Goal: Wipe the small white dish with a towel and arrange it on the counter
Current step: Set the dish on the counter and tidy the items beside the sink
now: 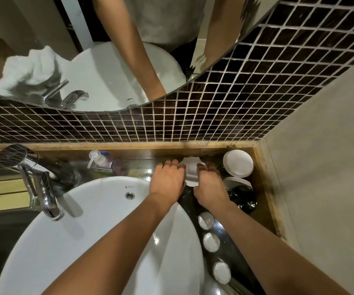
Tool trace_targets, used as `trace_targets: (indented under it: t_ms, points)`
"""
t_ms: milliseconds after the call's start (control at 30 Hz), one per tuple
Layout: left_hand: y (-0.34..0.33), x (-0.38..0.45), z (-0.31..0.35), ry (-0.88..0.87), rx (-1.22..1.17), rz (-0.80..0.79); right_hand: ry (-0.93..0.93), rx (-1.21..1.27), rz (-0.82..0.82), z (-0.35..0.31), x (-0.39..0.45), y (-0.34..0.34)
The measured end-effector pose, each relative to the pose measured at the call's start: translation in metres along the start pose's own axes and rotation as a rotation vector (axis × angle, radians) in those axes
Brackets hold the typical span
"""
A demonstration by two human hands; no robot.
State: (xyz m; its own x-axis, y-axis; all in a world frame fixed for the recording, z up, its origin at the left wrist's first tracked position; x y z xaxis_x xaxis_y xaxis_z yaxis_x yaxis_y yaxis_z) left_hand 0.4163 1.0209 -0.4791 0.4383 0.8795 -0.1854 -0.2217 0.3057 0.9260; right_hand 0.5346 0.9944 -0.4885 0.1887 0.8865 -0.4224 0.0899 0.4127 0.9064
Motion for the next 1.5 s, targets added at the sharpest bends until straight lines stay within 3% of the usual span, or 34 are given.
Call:
trace_targets:
  t_ms: [267,467,900,1200,1500]
  points:
    - [0.016,-0.011,0.003,-0.031,-0.086,0.035,0.047,0.044,0.036,0.001,-0.014,0.015]
    - [0.025,-0.039,0.009,-0.054,-0.146,0.012,0.18,-0.061,0.219,0.007,-0.061,0.036]
    - [-0.015,-0.089,0.071,-0.176,-0.125,-0.141,0.025,-0.017,0.071,0.056,-0.16,-0.036]
    - [-0.051,-0.068,0.091,-0.192,-0.018,-0.281,0.092,-0.123,0.098,0.05,-0.159,-0.07]
    - [-0.062,-0.061,0.1,-0.211,0.088,-0.224,0.138,-0.243,0.115,0.043,-0.147,-0.069]
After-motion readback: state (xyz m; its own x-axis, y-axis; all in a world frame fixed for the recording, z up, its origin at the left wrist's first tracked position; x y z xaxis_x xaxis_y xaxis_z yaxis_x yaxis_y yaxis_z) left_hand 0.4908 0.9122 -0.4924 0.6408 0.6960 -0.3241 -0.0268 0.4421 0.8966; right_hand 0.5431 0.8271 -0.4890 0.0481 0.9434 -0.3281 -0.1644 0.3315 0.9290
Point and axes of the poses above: each hand's wrist, its own x-axis towards the middle knuckle, its own y-axis out of the back of the hand, z = x × y, the point moved 6 cm from there along x, towards the middle knuckle, and after that the axes turned 15 degrees about -x, right-handed, at the moved point
